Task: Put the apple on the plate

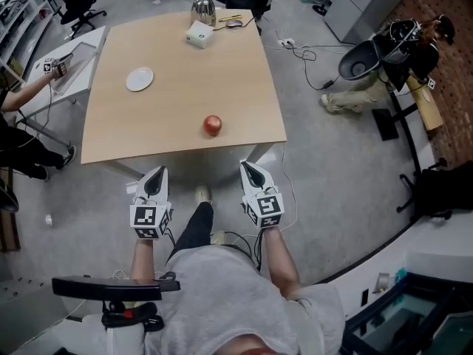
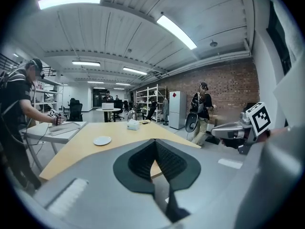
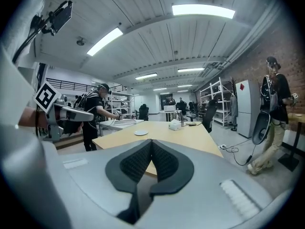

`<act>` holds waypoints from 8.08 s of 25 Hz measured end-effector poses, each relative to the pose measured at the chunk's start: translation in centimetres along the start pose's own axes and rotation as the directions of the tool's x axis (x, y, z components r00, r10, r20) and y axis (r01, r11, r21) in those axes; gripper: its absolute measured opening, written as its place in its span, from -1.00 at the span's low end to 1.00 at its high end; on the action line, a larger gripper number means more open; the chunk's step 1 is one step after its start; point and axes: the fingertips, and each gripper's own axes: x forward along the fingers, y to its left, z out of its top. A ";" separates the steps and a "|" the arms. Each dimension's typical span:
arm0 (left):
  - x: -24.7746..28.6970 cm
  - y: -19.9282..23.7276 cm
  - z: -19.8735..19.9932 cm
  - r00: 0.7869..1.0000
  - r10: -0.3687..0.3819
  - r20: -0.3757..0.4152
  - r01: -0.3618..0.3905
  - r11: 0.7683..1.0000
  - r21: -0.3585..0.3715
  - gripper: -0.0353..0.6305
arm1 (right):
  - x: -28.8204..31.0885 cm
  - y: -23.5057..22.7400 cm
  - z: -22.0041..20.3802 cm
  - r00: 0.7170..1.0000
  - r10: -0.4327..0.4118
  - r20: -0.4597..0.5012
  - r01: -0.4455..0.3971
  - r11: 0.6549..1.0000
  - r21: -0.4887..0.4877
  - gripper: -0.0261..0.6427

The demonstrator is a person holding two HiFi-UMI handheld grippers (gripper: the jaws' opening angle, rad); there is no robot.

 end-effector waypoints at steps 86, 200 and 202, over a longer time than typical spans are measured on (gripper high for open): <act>15.8 17.4 -3.0 0.983 0.107 -0.152 -0.127 0.983 -0.131 -0.83 | 29.6 -2.5 -6.3 0.936 0.208 -0.284 -0.197 0.978 0.068 0.13; 20.0 40.2 -10.3 0.900 0.297 -0.320 -0.396 0.863 -0.312 -0.83 | 68.4 13.8 -4.9 0.819 0.443 -0.364 -0.496 0.866 -0.061 0.13; 20.3 40.0 -10.5 0.900 0.292 -0.323 -0.393 0.864 -0.315 -0.83 | 68.6 13.7 -5.0 0.822 0.444 -0.358 -0.494 0.868 -0.057 0.13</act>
